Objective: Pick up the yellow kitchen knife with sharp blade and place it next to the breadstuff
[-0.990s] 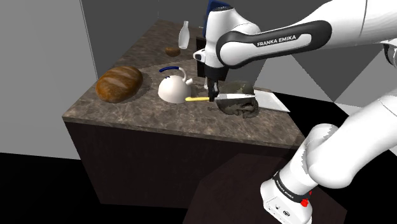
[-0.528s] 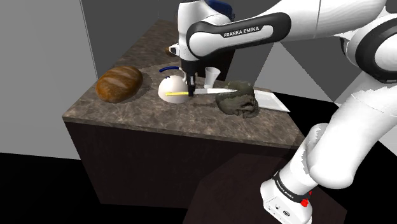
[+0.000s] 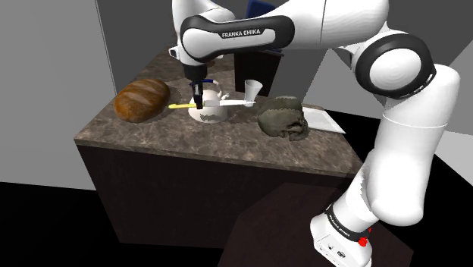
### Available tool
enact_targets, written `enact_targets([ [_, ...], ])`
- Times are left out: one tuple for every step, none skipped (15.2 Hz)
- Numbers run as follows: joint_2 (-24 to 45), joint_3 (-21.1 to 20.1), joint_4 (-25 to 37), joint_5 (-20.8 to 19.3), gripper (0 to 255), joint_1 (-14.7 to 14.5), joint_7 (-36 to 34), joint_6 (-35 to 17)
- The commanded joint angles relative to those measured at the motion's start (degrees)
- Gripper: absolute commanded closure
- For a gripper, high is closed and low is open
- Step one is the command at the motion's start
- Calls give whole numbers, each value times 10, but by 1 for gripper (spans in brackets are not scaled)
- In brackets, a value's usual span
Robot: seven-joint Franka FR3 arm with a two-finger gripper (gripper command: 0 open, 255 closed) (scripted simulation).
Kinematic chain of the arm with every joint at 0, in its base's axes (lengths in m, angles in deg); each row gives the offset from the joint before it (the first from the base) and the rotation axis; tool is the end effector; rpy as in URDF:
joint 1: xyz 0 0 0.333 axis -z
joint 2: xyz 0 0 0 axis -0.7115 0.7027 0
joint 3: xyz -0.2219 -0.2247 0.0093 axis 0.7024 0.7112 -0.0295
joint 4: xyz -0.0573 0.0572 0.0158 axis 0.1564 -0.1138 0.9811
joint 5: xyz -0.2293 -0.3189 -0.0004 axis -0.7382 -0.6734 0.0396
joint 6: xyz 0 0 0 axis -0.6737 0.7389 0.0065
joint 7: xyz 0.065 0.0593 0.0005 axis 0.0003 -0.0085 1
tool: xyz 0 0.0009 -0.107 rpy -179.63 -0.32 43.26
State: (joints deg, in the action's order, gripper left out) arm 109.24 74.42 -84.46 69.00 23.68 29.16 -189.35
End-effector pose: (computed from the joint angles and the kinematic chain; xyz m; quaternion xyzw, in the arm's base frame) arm 0.5982 0.2699 0.4409 0.8674 0.4890 -0.0582 0.0717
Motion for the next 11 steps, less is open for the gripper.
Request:
enact_targets([
  [46, -2, 72, -2, 255, -8, -4, 28],
  [78, -2, 123, -4, 255, -13, -6, 46],
  [78, -2, 116, -4, 255, -13, -7, 39],
  [79, -2, 109, -4, 255, -13, -8, 32],
  [80, -2, 102, -4, 255, -13, -9, 24],
  [81, -2, 96, -5, 255, -13, -10, 17],
  [82, -1, 90, -5, 255, -13, -11, 10],
  [83, -1, 84, -5, 255, -12, -12, 3],
  [84, -1, 79, -6, 255, -12, -13, -4],
  [86, -1, 73, -6, 255, -12, -14, -10],
  [87, -1, 68, -6, 255, -12, -15, -17],
])
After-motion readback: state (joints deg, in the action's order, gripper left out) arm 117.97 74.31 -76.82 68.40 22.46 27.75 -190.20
